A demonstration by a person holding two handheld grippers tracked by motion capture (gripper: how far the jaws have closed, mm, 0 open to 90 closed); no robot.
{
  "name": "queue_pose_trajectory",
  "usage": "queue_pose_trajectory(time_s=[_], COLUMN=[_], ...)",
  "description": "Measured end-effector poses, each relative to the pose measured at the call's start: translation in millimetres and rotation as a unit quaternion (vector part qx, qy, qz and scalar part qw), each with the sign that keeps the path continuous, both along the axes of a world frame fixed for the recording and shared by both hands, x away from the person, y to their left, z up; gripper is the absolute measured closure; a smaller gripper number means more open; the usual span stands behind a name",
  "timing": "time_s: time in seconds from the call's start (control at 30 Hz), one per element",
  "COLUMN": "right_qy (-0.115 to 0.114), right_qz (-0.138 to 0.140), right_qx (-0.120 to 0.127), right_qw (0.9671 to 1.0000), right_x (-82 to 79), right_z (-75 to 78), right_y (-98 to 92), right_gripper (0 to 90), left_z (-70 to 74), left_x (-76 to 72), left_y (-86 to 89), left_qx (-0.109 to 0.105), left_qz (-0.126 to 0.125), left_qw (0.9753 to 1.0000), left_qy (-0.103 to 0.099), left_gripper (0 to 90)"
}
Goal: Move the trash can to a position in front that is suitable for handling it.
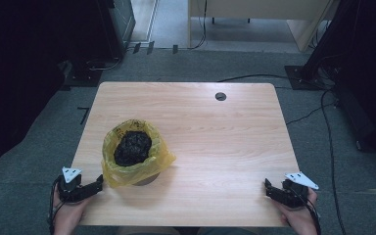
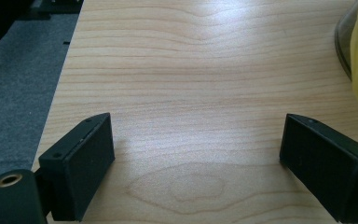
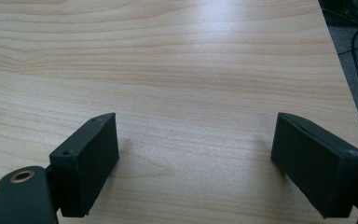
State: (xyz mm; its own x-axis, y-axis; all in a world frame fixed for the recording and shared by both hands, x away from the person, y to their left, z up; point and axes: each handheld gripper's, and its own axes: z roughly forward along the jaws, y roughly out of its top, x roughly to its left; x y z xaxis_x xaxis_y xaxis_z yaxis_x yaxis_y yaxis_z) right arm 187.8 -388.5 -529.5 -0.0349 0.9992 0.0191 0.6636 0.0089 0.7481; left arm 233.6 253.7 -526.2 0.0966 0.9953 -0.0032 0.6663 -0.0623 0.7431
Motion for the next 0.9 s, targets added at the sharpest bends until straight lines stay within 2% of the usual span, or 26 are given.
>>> queue_pose_trajectory(time_s=[0.2, 0.3, 0.33, 0.37, 0.4, 0.43, 0.47, 0.5, 0.53, 0.57, 0.6, 0.63, 0.67, 0.7, 0.77, 0.8, 0.83, 0.87, 0.9], right_qy=[0.000, 0.000, 0.000, 0.000, 0.000, -0.001, -0.001, -0.003, -0.003, -0.006, -0.011, -0.013, -0.013, -0.015, -0.020, -0.031, -0.041, -0.053, -0.053], right_qz=[0.000, -0.001, -0.001, -0.002, -0.002, -0.002, -0.001, -0.002, -0.002, -0.003, 0.002, 0.010, 0.010, 0.010, 0.001, -0.006, -0.007, -0.006, -0.006], right_qx=[0.000, 0.000, 0.000, 0.001, 0.001, 0.001, 0.000, 0.000, 0.000, -0.001, 0.004, 0.010, 0.010, 0.010, 0.007, 0.003, -0.001, -0.003, -0.003], right_qw=[1.0000, 1.0000, 1.0000, 1.0000, 1.0000, 1.0000, 1.0000, 1.0000, 1.0000, 1.0000, 0.9999, 0.9998, 0.9998, 0.9998, 0.9998, 0.9995, 0.9992, 0.9985, 0.9985], right_x=[0.0, 0.0, 0.0, -0.1, -0.2, -0.4, -0.6, -0.9, -0.9, -1.7, -3.4, -4.0, -4.0, -4.2, -4.4, -5.5, -6.2, -7.1, -7.1], right_z=[0.0, 0.1, 0.1, 0.2, 0.2, 0.2, 0.3, 0.4, 0.4, 0.7, 1.1, 1.3, 1.3, 1.4, 1.5, 2.6, 3.6, 5.4, 5.4], right_y=[0.1, 0.1, 0.1, 0.3, 0.3, 0.5, 0.5, 0.6, 0.6, 0.9, 1.8, 1.5, 1.5, 1.2, 0.8, 1.3, 1.7, 2.3, 2.3], right_gripper=[14.8, 15.2, 15.2, 15.5, 15.9, 16.4, 17.4, 20.5, 20.5, 25.3, 29.9, 31.1, 31.1, 33.7, 37.1, 41.8, 45.4, 48.6, 48.6], left_z=[0.7, 2.4, 3.6, 5.2, 8.3, 15.7, 15.7, 24.8, 24.8, 29.6, 34.8, 41.7, 45.9, 51.4, 61.5, 63.7, 66.4, 69.6, 69.6], left_x=[-1.0, -1.6, -1.4, -0.9, -1.1, -2.0, -2.0, -2.8, -2.8, -2.8, -1.8, 0.1, 1.9, 4.2, 9.6, 11.8, 14.9, 20.6, 20.6], left_y=[1.6, 5.1, 6.4, 7.2, 7.5, 7.4, 7.4, 6.8, 6.8, 5.8, 5.2, 5.5, 5.8, 5.6, 1.2, -1.4, -5.9, -15.6, -15.6], left_qx=[-0.001, -0.009, -0.019, -0.030, -0.032, -0.037, -0.037, -0.046, -0.046, -0.042, -0.043, -0.055, -0.062, -0.069, -0.083, -0.085, -0.087, -0.089, -0.089], left_qz=[0.002, 0.017, 0.019, 0.022, 0.029, 0.037, 0.037, 0.042, 0.042, 0.042, 0.044, 0.047, 0.048, 0.050, 0.036, 0.027, 0.019, -0.002, -0.002], left_qw=[1.0000, 0.9998, 0.9996, 0.9993, 0.9990, 0.9984, 0.9984, 0.9974, 0.9974, 0.9970, 0.9963, 0.9948, 0.9938, 0.9928, 0.9911, 0.9909, 0.9909, 0.9905, 0.9905], left_qy=[-0.001, -0.001, -0.001, -0.002, -0.006, -0.021, -0.021, -0.038, -0.038, -0.049, -0.060, -0.072, -0.078, -0.084, -0.098, -0.101, -0.101, -0.104, -0.104], left_gripper=[12.7, 15.2, 15.2, 18.1, 24.8, 25.8, 28.5, 33.6, 36.2, 36.2, 43.3, 47.3, 47.3, 52.1, 61.8, 67.5, 69.6, 71.4, 72.7])
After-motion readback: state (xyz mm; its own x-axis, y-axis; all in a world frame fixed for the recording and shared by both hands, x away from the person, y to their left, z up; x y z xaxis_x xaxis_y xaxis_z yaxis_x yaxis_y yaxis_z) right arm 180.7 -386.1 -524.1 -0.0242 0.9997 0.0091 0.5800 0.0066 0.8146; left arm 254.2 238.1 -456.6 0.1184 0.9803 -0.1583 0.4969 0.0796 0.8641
